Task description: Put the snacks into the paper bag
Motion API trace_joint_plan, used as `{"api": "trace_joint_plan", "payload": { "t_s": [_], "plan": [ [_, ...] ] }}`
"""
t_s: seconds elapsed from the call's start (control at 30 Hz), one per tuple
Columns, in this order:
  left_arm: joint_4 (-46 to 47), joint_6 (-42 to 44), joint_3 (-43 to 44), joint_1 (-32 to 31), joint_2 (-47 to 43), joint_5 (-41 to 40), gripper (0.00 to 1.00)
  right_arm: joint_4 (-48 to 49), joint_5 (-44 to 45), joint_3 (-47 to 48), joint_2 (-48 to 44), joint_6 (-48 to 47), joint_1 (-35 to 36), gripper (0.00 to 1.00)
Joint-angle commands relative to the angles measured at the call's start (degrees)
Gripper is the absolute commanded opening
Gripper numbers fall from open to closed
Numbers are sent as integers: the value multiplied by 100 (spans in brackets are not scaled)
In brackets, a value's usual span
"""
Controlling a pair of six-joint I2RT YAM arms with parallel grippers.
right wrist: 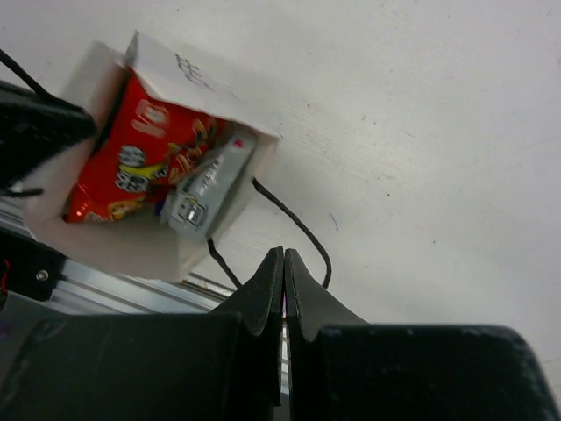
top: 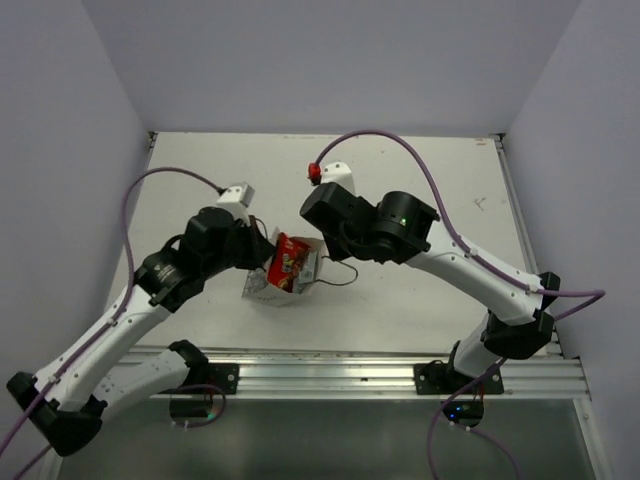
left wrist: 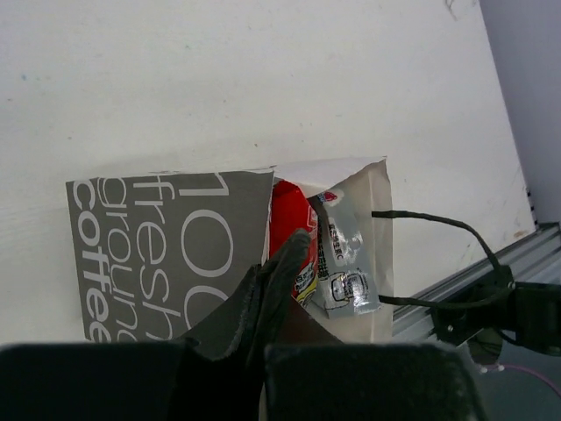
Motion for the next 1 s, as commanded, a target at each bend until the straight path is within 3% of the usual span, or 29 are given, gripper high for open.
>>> {"api": "trace_joint_plan", "payload": {
  "t_s": [0.0, 0.07, 0.5, 0.57, 0.63, 0.7, 0.97],
  "plan": [
    [900, -452, 667, -1297, 656, -1228, 0, -67, 182, -72, -347, 28, -113, 0],
    [1013, -514, 810, -1827, 982, -1450, 0, -67, 199, -151, -418, 28, -140, 0],
    [1488, -593, 1128, -1863, 1676, -1776, 0, -50, 244, -757, -831, 19, -307, 0],
    [1575, -724, 900, -1863, 1738, -1688, 0, 81, 217, -1065, -901, 54, -342, 5],
    [1672, -856, 715, -1872, 1756, -1644, 0, 187, 209, -1432, -1033, 98, -386, 18],
    [1743, -909, 477, -1890, 1765, -1687, 0, 363, 138, -1793, -1147, 125, -473, 24],
    [2121, -1041, 151, -1890, 1677, -1644, 0, 548, 32, -2059, -1270, 133, -562, 26]
  ]
}}
